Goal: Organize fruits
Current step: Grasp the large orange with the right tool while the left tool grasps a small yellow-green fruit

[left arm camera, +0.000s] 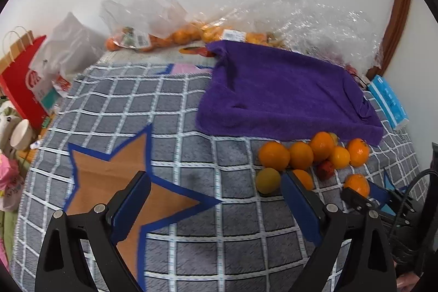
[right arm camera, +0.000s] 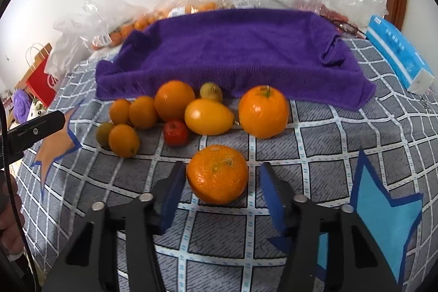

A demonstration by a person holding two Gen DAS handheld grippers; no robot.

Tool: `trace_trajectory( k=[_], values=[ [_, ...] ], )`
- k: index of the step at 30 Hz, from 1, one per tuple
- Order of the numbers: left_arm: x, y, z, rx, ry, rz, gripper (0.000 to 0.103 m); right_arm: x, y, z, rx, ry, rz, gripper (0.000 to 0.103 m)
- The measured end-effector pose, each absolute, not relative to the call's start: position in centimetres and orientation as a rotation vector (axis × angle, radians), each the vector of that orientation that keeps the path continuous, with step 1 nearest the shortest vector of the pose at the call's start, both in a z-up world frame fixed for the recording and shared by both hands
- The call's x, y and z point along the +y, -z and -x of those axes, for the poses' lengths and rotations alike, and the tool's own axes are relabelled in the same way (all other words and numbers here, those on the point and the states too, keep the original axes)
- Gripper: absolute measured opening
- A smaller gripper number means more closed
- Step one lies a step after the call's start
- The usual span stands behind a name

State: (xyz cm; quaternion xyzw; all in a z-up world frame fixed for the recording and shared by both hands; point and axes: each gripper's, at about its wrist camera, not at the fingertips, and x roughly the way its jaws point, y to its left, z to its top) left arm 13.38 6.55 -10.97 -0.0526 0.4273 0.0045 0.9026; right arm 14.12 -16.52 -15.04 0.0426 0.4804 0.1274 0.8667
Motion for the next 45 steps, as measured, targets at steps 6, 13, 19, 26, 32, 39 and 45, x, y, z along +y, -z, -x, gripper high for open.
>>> trace_trajectory(
  k=[6,13,19,26,32,39,45],
  values=[
    [4.4,12.3,-14.5,0.911,0.031,0.061,0.09,-17.9,14.8,-13.8,0.996,-0.259,-0.086,0.043],
    [3.5,14.2,-15.5,0.961,0.062,0.029,0.061,-20.1,15.1,-13.5,1.002,-0.224,-0.101,0.043],
    [3.0,15.1,-15.9,0.986,0.121,0.06,0.04,-20.2,15.3,-13.4,0.999,-0.24,-0.092,0.044],
    [2.7,14.7,-15.7,0.975,0.138,0.052,0.026,-20.5,15.0,-12.8,1.004,-0.225,-0.082,0.043],
    [3.5,13.2,-15.2,0.967,0.117,0.057,0.026,-20.9,13.3,-12.6,0.978,-0.207,-0.095,0.043],
    [3.1,10.2,-15.0,0.938,0.13,0.058,0.026,-21.2,10.3,-13.1,0.937,-0.2,-0.106,0.043],
    [2.8,7.2,-15.1,0.888,0.138,0.057,0.026,-21.5,7.5,-14.1,0.891,-0.192,-0.1,0.043]
  ],
)
